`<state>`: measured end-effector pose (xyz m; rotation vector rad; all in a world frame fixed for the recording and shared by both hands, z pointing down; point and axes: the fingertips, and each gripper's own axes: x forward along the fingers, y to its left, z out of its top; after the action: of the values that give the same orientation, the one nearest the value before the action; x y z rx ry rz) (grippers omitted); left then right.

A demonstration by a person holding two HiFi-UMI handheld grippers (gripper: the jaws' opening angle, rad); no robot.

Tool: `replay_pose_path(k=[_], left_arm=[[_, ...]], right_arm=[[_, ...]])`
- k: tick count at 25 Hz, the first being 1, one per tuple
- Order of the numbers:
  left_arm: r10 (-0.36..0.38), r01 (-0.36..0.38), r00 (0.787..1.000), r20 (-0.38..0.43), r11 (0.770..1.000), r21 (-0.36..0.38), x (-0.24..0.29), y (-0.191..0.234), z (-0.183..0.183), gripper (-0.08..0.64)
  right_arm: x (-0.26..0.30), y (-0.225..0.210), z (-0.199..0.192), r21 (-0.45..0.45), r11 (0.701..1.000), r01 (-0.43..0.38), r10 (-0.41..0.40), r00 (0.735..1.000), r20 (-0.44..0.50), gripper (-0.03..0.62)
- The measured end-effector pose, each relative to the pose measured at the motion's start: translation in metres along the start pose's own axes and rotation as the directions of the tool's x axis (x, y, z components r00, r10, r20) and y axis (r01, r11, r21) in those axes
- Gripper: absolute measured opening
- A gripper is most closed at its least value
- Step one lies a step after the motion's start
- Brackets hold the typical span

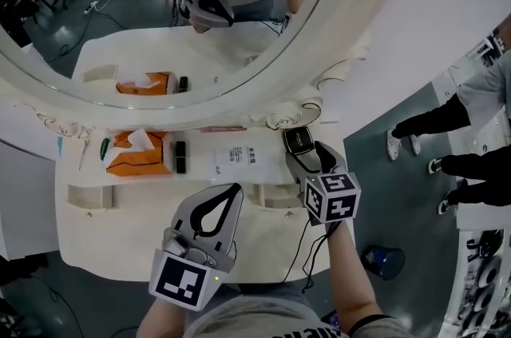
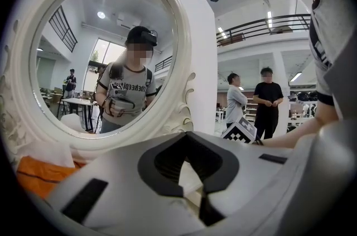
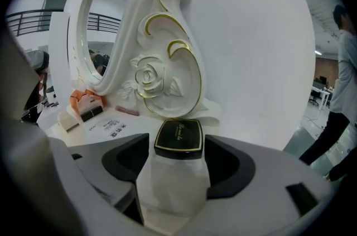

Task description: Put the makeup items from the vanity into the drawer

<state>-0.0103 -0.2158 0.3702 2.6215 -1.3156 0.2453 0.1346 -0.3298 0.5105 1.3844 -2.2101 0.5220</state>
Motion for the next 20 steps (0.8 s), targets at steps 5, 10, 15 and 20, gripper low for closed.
replay_pose_path(k=[5, 10, 15, 20], left_arm=[[0.006, -0.006, 1.0, -0.002, 1.0, -0.009, 0.0003, 0.0055, -0.0028, 0.011], [0.007, -0.007, 1.0, -0.004, 1.0, -0.01, -0.0004, 0.0062, -0.004, 0.009], [0.011, -0.011, 1.0, -0.002, 1.0, -0.012, -0.0037, 0.0079, -0.0033, 0.011], [0.013, -0.013, 1.0, -0.001, 1.0, -0.01, -0.0063, 0.0087, -0.0027, 0.009]], right_arm=[[0.0057, 0.0001, -0.0024, -0.018, 1.0, 0.01, -0.011, 1.0, -0.025, 0.334], [0.0092, 0.0001, -0.0058, -0.053, 0.998, 0.038, -0.042, 0.997, -0.066, 0.334], [0.0086, -0.0015, -0.0057, -0.065, 0.996, 0.06, -0.064, 0.995, -0.075, 0.31], [0.0067, -0.0027, -0.0061, -0.054, 0.996, 0.069, -0.072, 0.995, -0.072, 0.299]])
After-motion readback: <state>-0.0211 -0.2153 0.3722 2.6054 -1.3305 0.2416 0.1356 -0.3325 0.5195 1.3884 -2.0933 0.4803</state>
